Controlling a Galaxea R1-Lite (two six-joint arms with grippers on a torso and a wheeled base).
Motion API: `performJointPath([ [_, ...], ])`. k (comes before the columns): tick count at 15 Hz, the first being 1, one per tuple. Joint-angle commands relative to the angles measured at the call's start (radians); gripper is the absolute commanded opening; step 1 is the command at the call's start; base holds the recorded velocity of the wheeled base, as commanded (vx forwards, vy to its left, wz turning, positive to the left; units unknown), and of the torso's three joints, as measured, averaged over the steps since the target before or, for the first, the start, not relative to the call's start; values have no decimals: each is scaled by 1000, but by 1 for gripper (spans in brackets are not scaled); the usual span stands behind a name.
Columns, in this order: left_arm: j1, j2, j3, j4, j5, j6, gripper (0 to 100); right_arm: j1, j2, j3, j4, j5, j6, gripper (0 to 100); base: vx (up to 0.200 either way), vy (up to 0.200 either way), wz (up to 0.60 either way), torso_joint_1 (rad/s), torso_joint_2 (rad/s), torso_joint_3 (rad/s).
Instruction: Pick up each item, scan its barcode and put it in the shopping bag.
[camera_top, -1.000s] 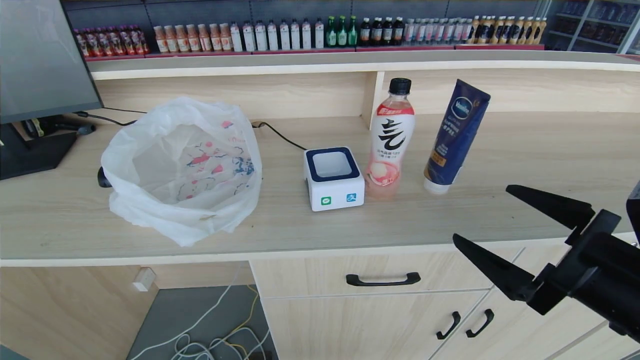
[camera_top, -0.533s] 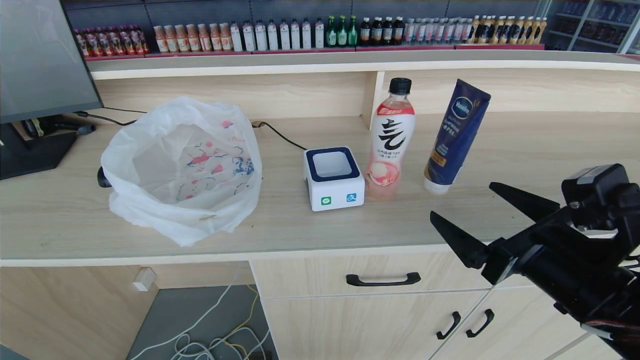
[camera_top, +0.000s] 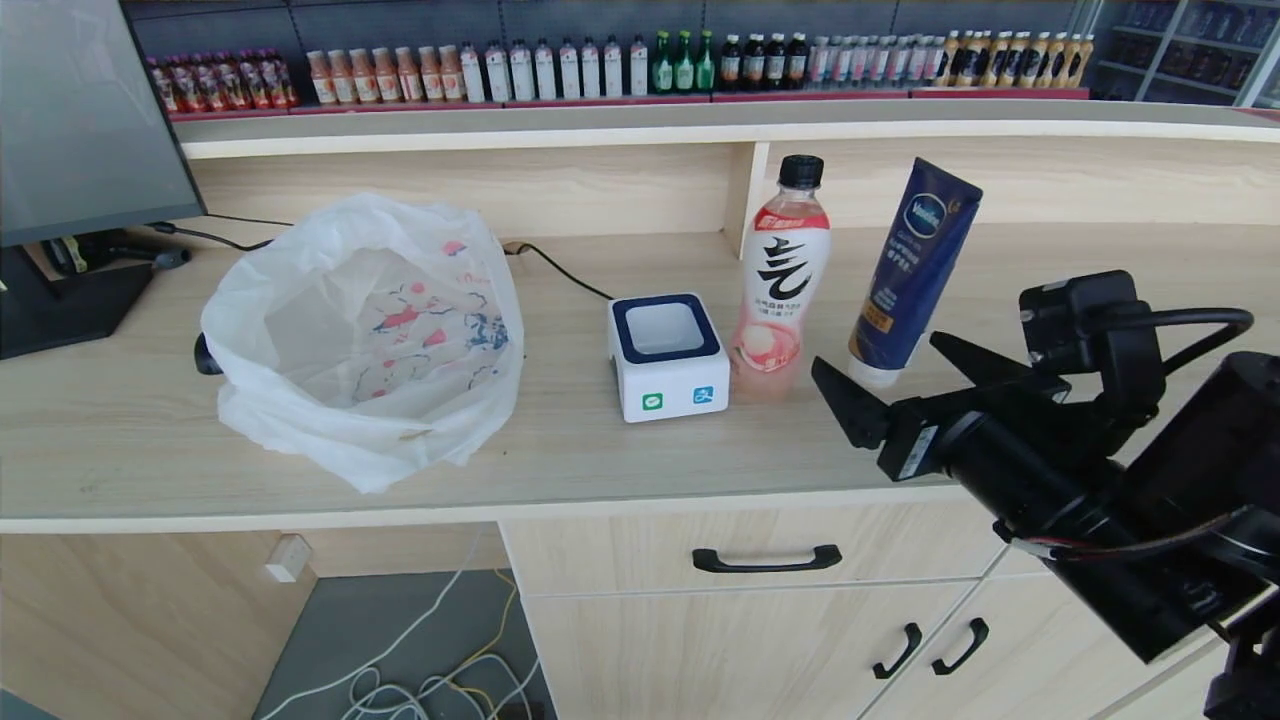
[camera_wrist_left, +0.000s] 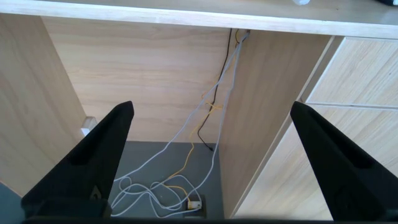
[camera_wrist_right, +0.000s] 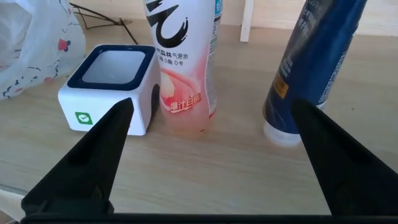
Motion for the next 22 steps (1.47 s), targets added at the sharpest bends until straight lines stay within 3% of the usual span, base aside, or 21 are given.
performJointPath([
  [1, -2, 0, 0, 0, 0, 0, 100, 1, 45, -37, 0, -1, -4, 100, 0, 0, 0, 0, 0, 0],
  [5, 0, 0, 0, 0, 0, 0, 100, 16, 108, -140, 0, -2, -33, 100, 0, 0, 0, 0, 0, 0],
  [11, 0, 0, 0, 0, 0, 0, 100, 19, 161, -176, -3, -2, -29, 100, 0, 0, 0, 0, 0, 0],
  [22, 0, 0, 0, 0, 0, 0, 100, 14, 324, -289, -138, -2, -29, 100, 0, 0, 0, 0, 0, 0],
])
